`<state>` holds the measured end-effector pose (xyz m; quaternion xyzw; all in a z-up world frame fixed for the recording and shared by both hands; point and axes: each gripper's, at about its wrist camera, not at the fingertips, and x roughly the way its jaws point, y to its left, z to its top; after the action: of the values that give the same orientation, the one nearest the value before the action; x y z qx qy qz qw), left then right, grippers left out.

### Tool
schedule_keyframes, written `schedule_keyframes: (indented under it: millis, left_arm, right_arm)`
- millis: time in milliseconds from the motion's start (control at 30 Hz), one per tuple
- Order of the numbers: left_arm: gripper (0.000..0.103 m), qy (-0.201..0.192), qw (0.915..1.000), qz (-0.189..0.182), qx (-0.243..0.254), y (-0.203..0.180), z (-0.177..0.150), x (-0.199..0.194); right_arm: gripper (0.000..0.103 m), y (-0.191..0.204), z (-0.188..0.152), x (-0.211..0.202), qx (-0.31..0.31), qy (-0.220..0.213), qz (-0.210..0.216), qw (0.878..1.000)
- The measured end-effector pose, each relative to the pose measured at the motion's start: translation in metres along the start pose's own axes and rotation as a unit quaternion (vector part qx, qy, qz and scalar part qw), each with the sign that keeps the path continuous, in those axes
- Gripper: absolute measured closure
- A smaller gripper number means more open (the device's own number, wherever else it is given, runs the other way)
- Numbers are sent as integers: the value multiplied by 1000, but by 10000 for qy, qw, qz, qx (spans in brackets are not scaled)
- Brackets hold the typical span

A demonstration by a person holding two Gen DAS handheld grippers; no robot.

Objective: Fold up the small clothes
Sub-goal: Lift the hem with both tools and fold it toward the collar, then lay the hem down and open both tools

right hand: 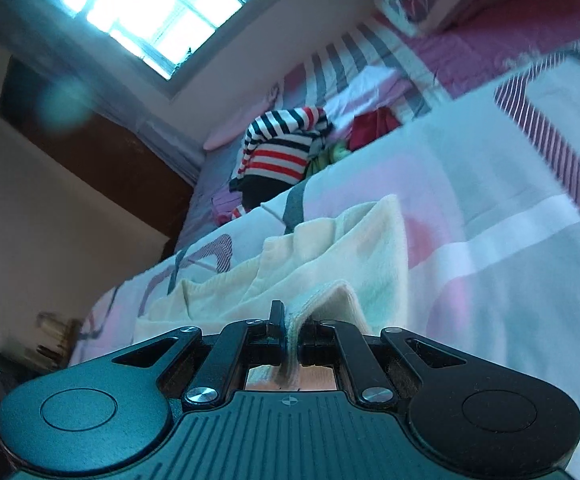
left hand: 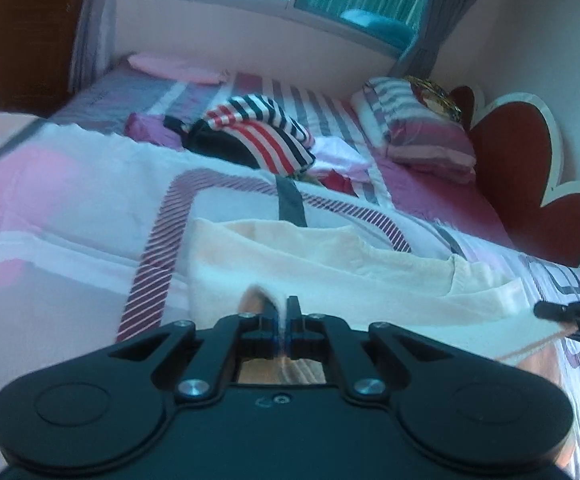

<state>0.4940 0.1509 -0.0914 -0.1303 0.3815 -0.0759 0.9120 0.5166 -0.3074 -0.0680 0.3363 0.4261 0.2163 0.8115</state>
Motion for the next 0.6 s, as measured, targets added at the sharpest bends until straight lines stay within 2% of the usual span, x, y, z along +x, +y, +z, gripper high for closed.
schedule_keyframes:
  millis: [67, 133, 167, 200, 233, 267, 300, 333, 367, 400, 467, 533, 600]
  left_arm:
    - [98, -17, 9998, -130, -169, 8, 2, 8]
    - [86, -108, 9982, -386, -436, 17, 5, 14]
    - [83, -148, 9967, -524, -607, 21, 7, 17]
    - [75, -192, 9953, -612, -720, 22, 9, 19]
    - [65, -227, 9946, -622, -797, 22, 10, 21]
    - [62, -294, 9944, -596, -823, 22, 11, 22]
    - [51, -409, 9940, -552, -849, 20, 13, 21]
    - [38, -556, 9933, -498, -882, 20, 13, 19]
    - [37, -646, 9933, -416, -860, 19, 14, 17]
    - [39, -709, 9944, -249, -741, 16, 16, 16]
    - [46, -677, 9973, 35, -269, 8, 19, 15]
    - [53, -485, 9984, 229, 186, -1, 21, 20]
    - [57, -258, 9969, 385, 635, -10, 18, 29]
  right_arm:
    - [98, -5, 6, 5, -16, -14, 85, 10000]
    - [97, -8, 11, 12, -92, -31, 94, 9999]
    - [96, -9, 13, 14, -120, -75, 38, 9999]
    - [85, -10, 14, 16, -122, -144, -14, 9998]
    - [51, -13, 16, 17, -64, -267, -91, 9996]
    - [35, -14, 18, 16, 0, -420, -118, 9991]
    - [23, -14, 18, 14, 24, -635, -87, 9979]
    - [23, -13, 18, 10, 0, -815, -62, 9967]
    - [24, -13, 19, 8, 16, -870, -3, 9962]
    - [24, -13, 21, 5, 40, -891, 51, 9960]
    - [36, -9, 20, 1, -239, -886, -60, 9958]
    - [50, 0, 16, 3, -681, -760, -279, 9944]
    - [53, 7, 11, 10, -1000, -653, -478, 9917]
